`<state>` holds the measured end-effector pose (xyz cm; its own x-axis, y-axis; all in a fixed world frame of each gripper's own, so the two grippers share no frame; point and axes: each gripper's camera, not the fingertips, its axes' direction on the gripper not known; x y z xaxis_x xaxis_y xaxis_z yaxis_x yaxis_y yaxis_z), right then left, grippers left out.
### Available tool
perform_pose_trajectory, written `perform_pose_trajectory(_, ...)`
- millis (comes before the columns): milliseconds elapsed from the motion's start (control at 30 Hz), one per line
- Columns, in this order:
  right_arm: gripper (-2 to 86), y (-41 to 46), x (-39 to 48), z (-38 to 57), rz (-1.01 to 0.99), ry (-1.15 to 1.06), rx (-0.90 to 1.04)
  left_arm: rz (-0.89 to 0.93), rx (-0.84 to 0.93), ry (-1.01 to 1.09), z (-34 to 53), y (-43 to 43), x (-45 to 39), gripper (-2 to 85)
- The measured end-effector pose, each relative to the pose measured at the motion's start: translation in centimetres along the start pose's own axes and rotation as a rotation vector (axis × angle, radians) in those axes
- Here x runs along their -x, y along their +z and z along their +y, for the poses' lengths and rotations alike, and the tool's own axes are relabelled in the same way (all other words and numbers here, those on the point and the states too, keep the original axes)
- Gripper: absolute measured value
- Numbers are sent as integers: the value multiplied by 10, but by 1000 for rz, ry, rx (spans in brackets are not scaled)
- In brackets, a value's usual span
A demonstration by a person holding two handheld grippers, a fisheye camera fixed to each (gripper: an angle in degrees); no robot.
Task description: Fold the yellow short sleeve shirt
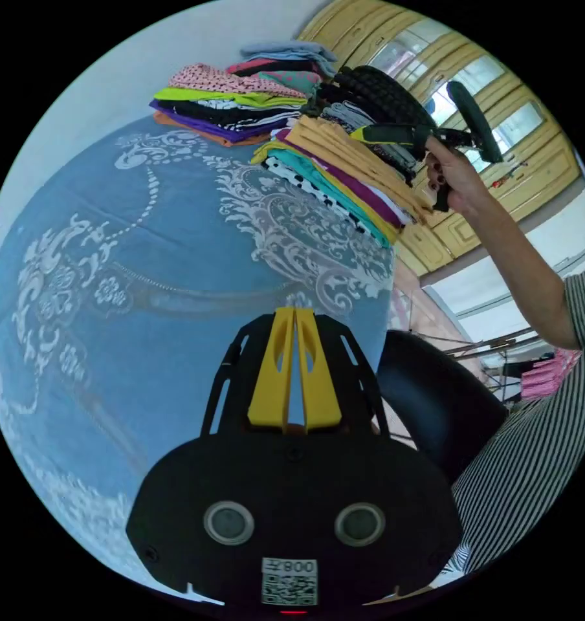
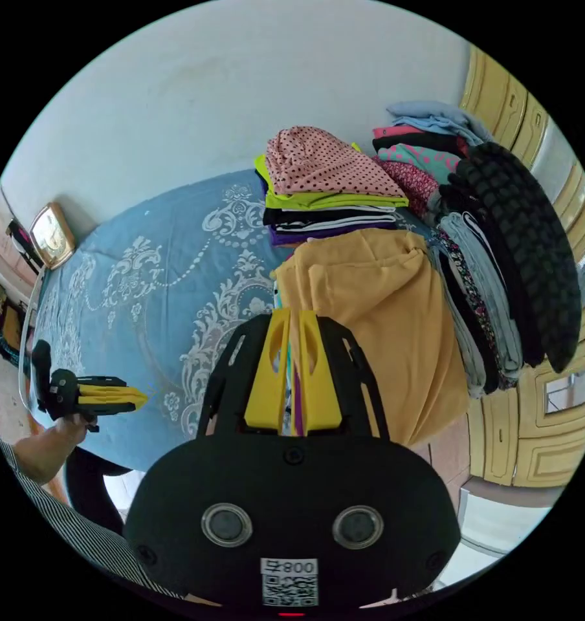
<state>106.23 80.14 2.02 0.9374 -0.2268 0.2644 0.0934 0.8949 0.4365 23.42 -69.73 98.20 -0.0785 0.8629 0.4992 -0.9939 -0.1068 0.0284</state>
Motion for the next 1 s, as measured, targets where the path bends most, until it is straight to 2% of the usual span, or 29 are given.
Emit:
perform_pose_trajectory(133,16,-39,11,48,-11,6,5,-240,146,-10,62,-30,-62,1)
perform_pose_trajectory(233,22,-55,9,75,-33,24,-1,-314,272,-15,92,-20,-85,1)
perform_pose_trajectory(267,26,-59,7,84,-41,35,1,-344,197,-23,100,-27,-95,1)
perform_pose_trajectory(333,36,-62,3,93,-59,48,2,-364,160,-58,102,-34,-104,1)
perform_pose_trajectory(467,52,-66,-4,96,-76,66,-2,-423,165,-92,87,-46,-127,1)
perform_pose_trajectory(733,62,-51,-12,47,-46,79,-23,-379,214,-160,44,-82,-134,2)
perform_pose_trajectory(1000,66,-9,-16,26,-40,94,56,-370,228,-158,0,-119,-141,3)
